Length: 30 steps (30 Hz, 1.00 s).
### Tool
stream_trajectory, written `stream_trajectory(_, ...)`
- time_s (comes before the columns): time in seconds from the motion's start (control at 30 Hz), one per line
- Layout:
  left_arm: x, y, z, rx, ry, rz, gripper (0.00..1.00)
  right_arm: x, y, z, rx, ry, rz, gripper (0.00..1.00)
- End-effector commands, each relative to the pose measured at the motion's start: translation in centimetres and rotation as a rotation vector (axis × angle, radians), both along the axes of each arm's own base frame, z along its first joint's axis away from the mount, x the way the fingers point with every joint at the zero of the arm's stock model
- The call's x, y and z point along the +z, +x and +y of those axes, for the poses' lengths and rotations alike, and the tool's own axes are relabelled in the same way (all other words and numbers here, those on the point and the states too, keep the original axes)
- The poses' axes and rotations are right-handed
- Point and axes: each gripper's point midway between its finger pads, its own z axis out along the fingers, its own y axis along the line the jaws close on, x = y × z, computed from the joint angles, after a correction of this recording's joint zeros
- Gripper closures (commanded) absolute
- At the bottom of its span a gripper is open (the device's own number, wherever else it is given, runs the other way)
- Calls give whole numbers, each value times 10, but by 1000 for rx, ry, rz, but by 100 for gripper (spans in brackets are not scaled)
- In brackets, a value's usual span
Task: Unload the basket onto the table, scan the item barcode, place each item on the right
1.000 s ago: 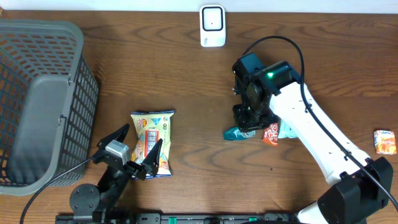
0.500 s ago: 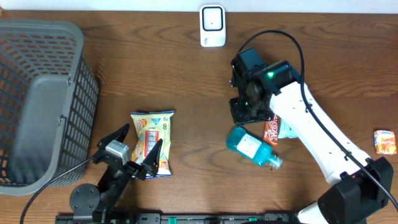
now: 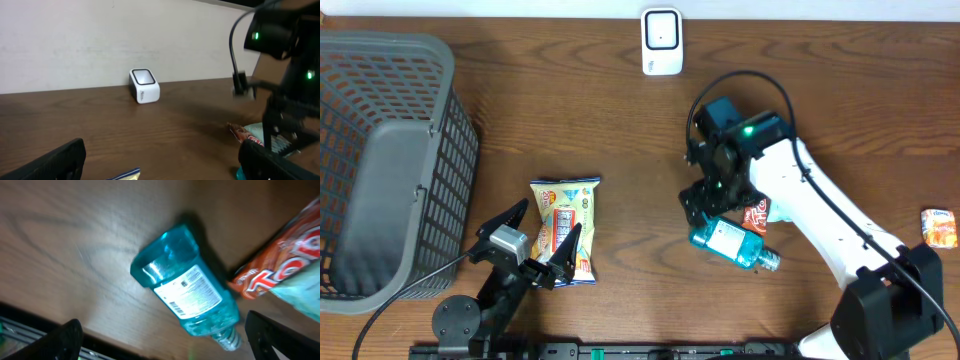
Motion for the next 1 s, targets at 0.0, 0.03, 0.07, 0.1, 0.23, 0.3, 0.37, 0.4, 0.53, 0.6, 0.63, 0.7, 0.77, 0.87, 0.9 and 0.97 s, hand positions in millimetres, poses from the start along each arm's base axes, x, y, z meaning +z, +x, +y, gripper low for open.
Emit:
stream_trajectory(0.0, 2, -2, -2, -14, -5, -7, 2, -10, -9, 0, 128, 18, 47, 1)
stream_trajectory(0.03, 2, -2, -2, -14, -5, -7, 2, -12, -10, -1, 135, 14, 55, 1)
stream_trajectory(0.07, 2, -2, -2, -14, -5, -7, 2, -14, -10, -1, 146, 13, 60, 1)
stream_trajectory(0.1, 2, -2, -2, -14, -5, -8, 2, -17, -9, -1, 161, 13, 65, 2)
stream_trajectory(0.23, 2, -2, -2, -14, -5, -7, 2, -35, -13, -2, 277, 27, 80, 1)
stream_trajectory(0.3, 2, -2, -2, -14, -5, -7, 2, -50, -19, -5, 322, 29, 102, 1)
stream_trajectory(0.37, 2, -2, -2, -14, -5, -7, 2, -64, -22, -8, 330, 27, 116, 1)
stream_trajectory(0.4, 2, -2, -2, -14, -5, -7, 2, -77, -24, -13, 324, 19, 146, 1)
stream_trajectory(0.53, 2, -2, -2, -14, -5, -7, 2, -103, -27, -24, 282, 13, 244, 1)
stream_trajectory(0.6, 2, -2, -2, -14, -5, -7, 2, -115, -35, -25, 273, 41, 316, 4)
stream_trajectory(0.63, 2, -2, -2, -14, -5, -7, 2, -120, -39, -26, 264, 42, 346, 7)
stream_trajectory(0.7, 2, -2, -2, -14, -5, -7, 2, -127, -46, -27, 258, 44, 398, 11)
stream_trajectory(0.77, 2, -2, -2, -14, -5, -8, 2, -138, -54, -27, 248, 47, 453, 31)
stream_trajectory(0.87, 2, -2, -2, -14, -5, -7, 2, -147, -59, -27, 241, 50, 486, 57)
stream_trajectory(0.9, 2, -2, -2, -14, -5, -7, 2, -148, -59, -27, 241, 50, 491, 60)
stream_trajectory(0.97, 2, -2, -2, -14, -5, -7, 2, -149, -57, -26, 241, 52, 480, 71)
